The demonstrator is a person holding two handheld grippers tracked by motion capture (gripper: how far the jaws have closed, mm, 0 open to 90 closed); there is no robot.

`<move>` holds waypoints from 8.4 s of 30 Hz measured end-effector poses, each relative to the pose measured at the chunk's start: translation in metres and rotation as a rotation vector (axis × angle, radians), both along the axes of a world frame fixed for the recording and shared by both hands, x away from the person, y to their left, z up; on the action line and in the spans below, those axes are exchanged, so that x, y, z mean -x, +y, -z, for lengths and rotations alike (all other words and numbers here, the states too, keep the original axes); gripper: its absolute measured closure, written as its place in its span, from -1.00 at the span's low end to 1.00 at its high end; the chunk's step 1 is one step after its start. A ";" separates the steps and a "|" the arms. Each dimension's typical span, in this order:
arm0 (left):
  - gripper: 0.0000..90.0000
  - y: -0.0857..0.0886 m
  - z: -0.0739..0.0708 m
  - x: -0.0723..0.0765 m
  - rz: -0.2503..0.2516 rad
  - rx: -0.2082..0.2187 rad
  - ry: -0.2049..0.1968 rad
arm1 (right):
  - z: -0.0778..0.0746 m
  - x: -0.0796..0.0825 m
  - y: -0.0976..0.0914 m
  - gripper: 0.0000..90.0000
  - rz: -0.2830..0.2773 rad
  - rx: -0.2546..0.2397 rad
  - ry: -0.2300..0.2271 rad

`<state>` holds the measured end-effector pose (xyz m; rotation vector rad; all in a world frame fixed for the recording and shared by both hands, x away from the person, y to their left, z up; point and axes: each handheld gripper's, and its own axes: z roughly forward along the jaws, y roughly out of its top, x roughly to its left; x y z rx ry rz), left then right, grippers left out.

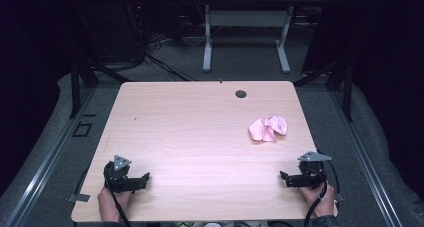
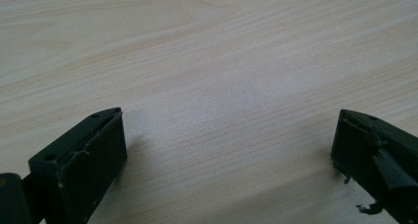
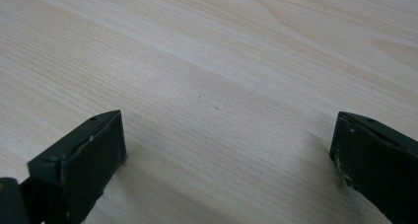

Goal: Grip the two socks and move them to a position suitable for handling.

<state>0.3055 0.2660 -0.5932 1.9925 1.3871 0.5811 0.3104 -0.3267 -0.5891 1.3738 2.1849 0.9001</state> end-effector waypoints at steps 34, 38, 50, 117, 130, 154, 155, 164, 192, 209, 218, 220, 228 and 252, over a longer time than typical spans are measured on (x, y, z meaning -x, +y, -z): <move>-0.97 -0.001 0.000 0.000 -0.007 0.002 -0.003 | -0.008 -0.006 -0.003 -1.00 0.032 -0.069 0.035; -0.97 -0.001 0.000 0.000 -0.009 0.001 -0.003 | -0.023 -0.012 0.001 -1.00 0.009 -0.077 0.024; -0.96 0.000 0.000 0.000 -0.012 -0.002 -0.004 | -0.064 -0.063 0.036 -1.00 -0.084 -0.061 0.016; -0.93 0.000 0.000 0.001 -0.017 0.004 -0.009 | -0.130 -0.065 0.103 0.95 -0.306 -0.256 0.015; -0.93 0.000 0.000 0.001 -0.017 0.004 -0.008 | -0.117 -0.011 0.168 0.95 -0.560 -0.264 0.068; -0.91 0.000 0.000 0.001 -0.019 0.004 -0.012 | -0.087 -0.036 0.133 -0.67 -0.414 -0.137 0.091; -0.91 0.000 0.000 0.001 -0.019 0.004 -0.011 | -0.088 -0.044 0.125 -0.70 -0.389 -0.123 0.080; -0.91 0.000 -0.001 0.001 -0.016 0.003 -0.012 | -0.084 -0.086 0.085 -0.88 -0.247 -0.064 0.099; -0.90 0.000 -0.001 0.001 -0.018 0.005 -0.013 | -0.057 -0.181 0.018 -0.97 0.043 -0.015 0.219; -0.90 0.000 -0.001 0.001 -0.018 0.005 -0.013 | -0.029 -0.195 0.019 0.18 0.090 -0.002 0.201; -0.89 0.000 -0.001 0.001 -0.019 0.005 -0.013 | -0.029 -0.194 0.017 0.61 0.087 0.052 0.192; -0.89 0.000 -0.001 0.001 -0.018 0.005 -0.013 | -0.030 -0.194 0.017 0.64 0.084 0.053 0.190; -0.89 0.000 -0.001 0.001 -0.017 0.005 -0.014 | -0.052 -0.183 0.021 0.66 0.054 0.009 0.141; -0.88 0.000 -0.001 0.001 -0.016 0.005 -0.014 | -0.074 -0.094 0.172 0.66 -0.453 -0.020 0.138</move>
